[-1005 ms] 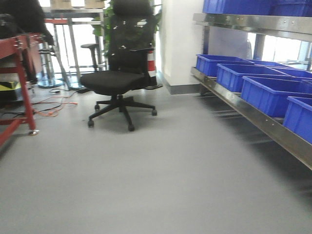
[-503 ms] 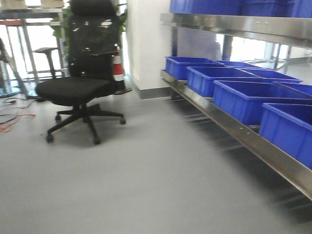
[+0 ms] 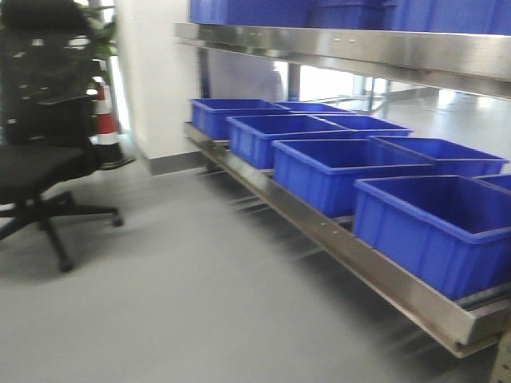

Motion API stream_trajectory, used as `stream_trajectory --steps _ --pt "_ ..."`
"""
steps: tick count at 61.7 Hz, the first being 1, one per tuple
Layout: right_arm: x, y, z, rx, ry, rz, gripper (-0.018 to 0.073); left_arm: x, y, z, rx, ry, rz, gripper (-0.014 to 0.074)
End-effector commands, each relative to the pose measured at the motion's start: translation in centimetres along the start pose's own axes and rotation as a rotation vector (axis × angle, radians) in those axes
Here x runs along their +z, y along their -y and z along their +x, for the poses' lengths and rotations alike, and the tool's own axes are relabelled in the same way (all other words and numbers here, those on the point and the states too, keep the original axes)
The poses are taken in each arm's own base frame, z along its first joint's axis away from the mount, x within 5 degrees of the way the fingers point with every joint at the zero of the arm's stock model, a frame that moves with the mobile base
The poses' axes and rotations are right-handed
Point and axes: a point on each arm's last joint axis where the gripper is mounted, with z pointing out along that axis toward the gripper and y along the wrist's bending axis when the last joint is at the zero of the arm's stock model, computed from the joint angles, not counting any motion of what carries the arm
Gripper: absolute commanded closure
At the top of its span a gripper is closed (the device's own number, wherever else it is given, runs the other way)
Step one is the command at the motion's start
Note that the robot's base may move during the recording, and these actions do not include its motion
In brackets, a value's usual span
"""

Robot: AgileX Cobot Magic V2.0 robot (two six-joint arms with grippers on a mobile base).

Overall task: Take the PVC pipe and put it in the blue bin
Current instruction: 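Drive the base toward the shelf of blue bins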

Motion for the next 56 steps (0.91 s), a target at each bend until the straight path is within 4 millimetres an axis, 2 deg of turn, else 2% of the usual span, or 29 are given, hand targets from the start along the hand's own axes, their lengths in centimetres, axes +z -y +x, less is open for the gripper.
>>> stream_trajectory --steps 1,56 --pt "-0.05 0.01 -0.19 -0.004 0.025 0.002 0.0728 -0.16 -0.01 -0.38 -0.007 0.036 0.000 0.0707" --pt "-0.05 0.01 -0.19 -0.004 0.025 0.002 0.0728 -0.16 -0.01 -0.38 -0.007 0.036 0.000 0.0707"
